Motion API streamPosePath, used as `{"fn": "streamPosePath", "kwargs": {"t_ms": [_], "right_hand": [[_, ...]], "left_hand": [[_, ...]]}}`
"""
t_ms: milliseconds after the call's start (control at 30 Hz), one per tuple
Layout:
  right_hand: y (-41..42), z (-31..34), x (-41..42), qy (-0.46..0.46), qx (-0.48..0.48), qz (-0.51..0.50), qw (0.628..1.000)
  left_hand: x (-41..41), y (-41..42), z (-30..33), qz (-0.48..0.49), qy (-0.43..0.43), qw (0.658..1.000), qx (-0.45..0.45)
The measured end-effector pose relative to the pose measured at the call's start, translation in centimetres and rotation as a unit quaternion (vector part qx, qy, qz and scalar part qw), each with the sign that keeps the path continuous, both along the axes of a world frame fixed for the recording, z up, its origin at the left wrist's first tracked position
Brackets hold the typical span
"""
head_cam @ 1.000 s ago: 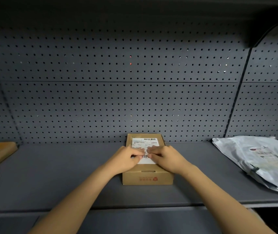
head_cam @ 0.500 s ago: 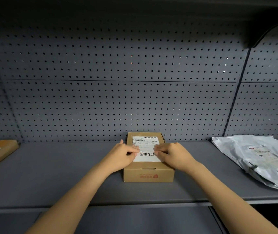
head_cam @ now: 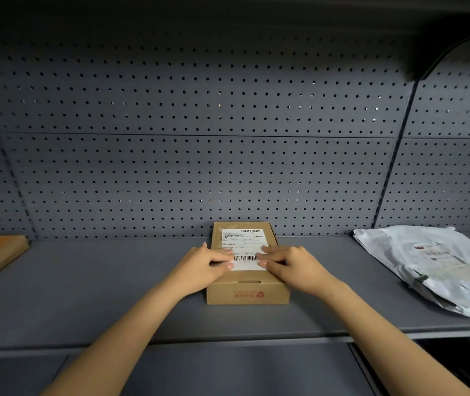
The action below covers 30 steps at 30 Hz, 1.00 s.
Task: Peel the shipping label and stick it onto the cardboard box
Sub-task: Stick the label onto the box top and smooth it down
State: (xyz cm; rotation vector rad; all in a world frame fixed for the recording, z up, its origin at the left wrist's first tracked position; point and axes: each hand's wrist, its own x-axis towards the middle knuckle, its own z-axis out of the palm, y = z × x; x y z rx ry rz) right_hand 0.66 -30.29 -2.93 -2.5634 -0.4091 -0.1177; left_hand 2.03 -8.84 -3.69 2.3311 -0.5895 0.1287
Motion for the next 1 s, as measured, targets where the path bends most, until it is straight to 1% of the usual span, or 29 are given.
{"fn": "streamPosePath", "kwargs": {"t_ms": [233, 333, 400, 533, 633, 767, 900, 1000], "right_hand": [[-1.9, 0.4, -0.3, 0.0, 0.007, -0.021, 1.0], [-0.9, 0.8, 0.2, -0.013, 0.007, -0.025, 1.0], [0.4, 1.0, 0.5, -0.013, 0.006, -0.009, 1.0], [2.5, 1.0, 1.0, -0.004, -0.021, 0.02, 1.0], [2.1, 0.8, 1.3, 0.014, -0.021, -0.005, 1.0], [0.3, 0.7, 1.8, 0.018, -0.001, -0.026, 0.999], [-0.5, 1.1, 2.5, 0.014, -0.026, -0.039, 0.999], [0.0, 1.3, 3.4, 0.006, -0.024, -0.043, 0.999]], "left_hand": [[0.2, 1.5, 0.0, 0.0, -0.009, 1.0, 0.003], [0.4, 0.4, 0.7, 0.024, -0.012, 1.0, 0.003], [0.5, -0.9, 1.1, 0.014, -0.01, 1.0, 0.005], [0.9, -2.7, 1.5, -0.021, -0.018, 0.999, 0.039], [1.5, -2.2, 1.1, -0.003, 0.004, 0.998, 0.063], [2.2, -0.7, 1.1, 0.019, -0.005, 0.996, 0.087], [3.1, 0.3, 1.2, 0.026, -0.009, 0.993, 0.111], [4.2, 0.1, 1.1, 0.032, -0.007, 0.992, 0.121]]}}
